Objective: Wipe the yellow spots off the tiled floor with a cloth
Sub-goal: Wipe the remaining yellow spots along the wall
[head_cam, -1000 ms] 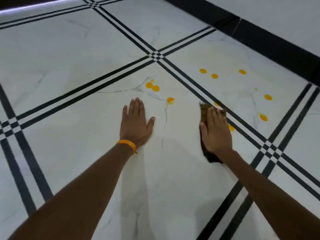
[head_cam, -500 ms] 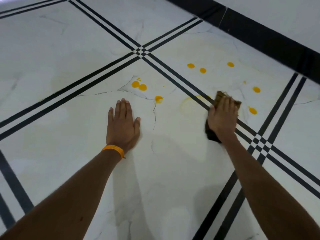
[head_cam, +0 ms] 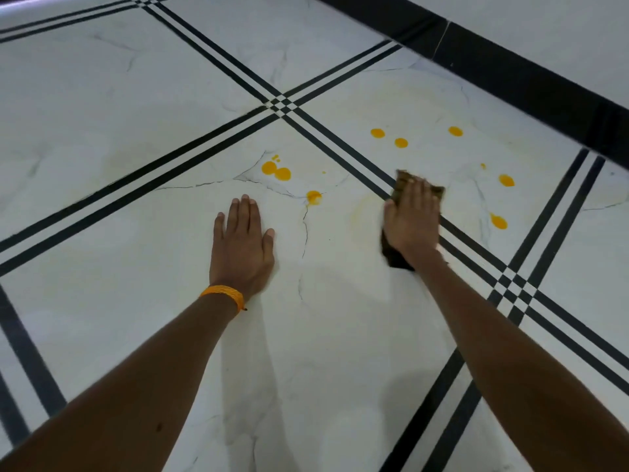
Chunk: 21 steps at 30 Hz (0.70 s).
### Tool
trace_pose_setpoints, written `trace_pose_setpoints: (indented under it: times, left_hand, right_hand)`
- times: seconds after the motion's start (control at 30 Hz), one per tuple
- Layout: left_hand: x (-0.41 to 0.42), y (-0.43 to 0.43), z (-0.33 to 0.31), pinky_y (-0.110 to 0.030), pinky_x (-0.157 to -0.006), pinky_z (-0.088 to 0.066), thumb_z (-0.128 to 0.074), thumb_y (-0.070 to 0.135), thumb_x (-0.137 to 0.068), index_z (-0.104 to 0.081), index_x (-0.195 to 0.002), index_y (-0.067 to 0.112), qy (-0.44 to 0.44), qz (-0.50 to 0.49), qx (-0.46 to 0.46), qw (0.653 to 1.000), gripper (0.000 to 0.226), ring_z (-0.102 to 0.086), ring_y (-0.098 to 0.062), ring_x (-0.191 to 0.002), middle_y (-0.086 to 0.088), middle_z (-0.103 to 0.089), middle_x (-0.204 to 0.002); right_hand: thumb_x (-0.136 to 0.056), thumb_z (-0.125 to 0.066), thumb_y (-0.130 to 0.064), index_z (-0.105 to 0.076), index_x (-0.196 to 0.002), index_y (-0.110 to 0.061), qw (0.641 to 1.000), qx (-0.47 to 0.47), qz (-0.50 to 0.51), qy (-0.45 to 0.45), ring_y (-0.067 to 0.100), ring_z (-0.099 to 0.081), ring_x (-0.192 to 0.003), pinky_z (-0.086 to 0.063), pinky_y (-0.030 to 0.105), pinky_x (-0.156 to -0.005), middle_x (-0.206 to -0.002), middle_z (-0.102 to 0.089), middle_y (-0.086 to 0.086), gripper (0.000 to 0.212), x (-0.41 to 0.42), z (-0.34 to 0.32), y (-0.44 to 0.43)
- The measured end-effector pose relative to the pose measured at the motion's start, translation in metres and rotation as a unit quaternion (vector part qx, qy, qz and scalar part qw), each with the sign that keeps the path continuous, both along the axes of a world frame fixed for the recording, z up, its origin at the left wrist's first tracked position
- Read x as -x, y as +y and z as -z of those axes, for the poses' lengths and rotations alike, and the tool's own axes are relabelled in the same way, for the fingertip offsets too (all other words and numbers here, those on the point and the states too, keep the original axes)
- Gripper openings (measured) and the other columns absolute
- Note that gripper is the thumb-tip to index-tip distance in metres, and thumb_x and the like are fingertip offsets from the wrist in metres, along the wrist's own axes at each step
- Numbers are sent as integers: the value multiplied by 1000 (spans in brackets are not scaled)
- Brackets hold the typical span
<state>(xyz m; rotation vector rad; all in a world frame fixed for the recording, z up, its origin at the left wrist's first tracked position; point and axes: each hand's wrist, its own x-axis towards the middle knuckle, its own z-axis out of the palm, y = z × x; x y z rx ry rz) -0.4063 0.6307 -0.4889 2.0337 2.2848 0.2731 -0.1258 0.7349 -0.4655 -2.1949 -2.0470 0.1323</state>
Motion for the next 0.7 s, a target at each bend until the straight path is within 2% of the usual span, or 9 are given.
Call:
trace_pose_setpoints:
  times: [0.07, 0.17, 0.23, 0.33, 0.4, 0.47, 0.53, 0.63, 0.7]
  left_hand:
    - [0, 1, 0, -49, -124, -11, -24, 34, -104, -17, -156, 2, -5, 1, -1, 1000, 62, -13, -28, -153, -15, -17, -165]
    - [0, -1, -5, -49, -124, -12, -27, 32, -104, -18, -156, 2, -10, -4, 7, 1000, 61, -13, -28, -153, -15, -18, -165]
    - [-2, -2, -7, -49, -124, -12, -26, 32, -104, -18, -156, 1, -10, -2, 8, 1000, 61, -13, -28, -153, -16, -18, -165]
    - [-1, -2, -8, -49, -124, -10, -24, 33, -103, -16, -156, 2, -19, -6, 24, 1000, 62, -11, -27, -154, -15, -16, -165]
    - [-1, -3, -5, -48, -124, -10, -21, 34, -102, -15, -156, 2, -11, -10, 14, 1000, 63, -11, -26, -154, -14, -16, -165]
    - [0, -1, -5, -48, -124, -11, -17, 36, -100, -15, -157, 3, -15, -8, 22, 1000, 66, -11, -26, -154, -13, -16, -165]
    - [1, -1, -4, -48, -124, -11, -13, 37, -98, -16, -157, 3, -10, -7, 16, 1000, 68, -11, -26, -154, -13, -16, -165]
    - [0, 1, -6, -47, -124, -12, -10, 37, -97, -16, -157, 4, -9, -9, 19, 1000, 69, -11, -25, -154, -13, -16, -165]
    - [0, 0, -4, -47, -124, -11, -10, 37, -98, -16, -157, 4, -9, -12, 10, 1000, 68, -10, -25, -154, -12, -15, -166]
  right_hand:
    - [-98, -16, -41, -31, -154, 2, 994, -14, -110, -4, 37, -31, -148, -21, 49, -122, -158, -36, 21, 72, 35, 3, -24]
    - [-104, -20, -44, -17, -160, -7, 975, 23, -220, -9, 22, -9, -157, -8, 41, -127, -168, -14, 6, 67, 17, 6, -101]
    - [-104, -18, -48, -12, -161, -11, 977, 23, -212, -5, 18, -3, -157, -4, 39, -127, -169, -8, 4, 69, -11, 3, -114]
    - [-100, -9, -50, -16, -159, -5, 989, 25, -142, -23, 26, -12, -156, -9, 45, -127, -168, -16, 12, 76, -21, 4, -75]
    - [-96, -4, -50, -19, -158, -1, 998, 15, -61, -12, 31, -17, -154, -12, 48, -126, -166, -22, 17, 81, -3, 9, -44]
    - [-96, -3, -48, -21, -157, 1, 999, 14, -33, -4, 33, -18, -154, -12, 48, -126, -165, -23, 19, 81, 23, 10, -36]
    - [-99, -8, -46, -21, -158, 0, 994, 14, -104, -8, 30, -15, -155, -11, 47, -126, -166, -21, 16, 75, 34, 14, -53]
    - [-104, -17, -46, -15, -160, -8, 972, 23, -234, 1, 20, -5, -157, -7, 42, -127, -168, -10, 3, 68, 8, 10, -87]
    - [-103, -16, -48, -16, -160, -8, 975, 19, -220, -12, 22, -8, -157, -8, 43, -127, -168, -11, 6, 70, -9, 11, -73]
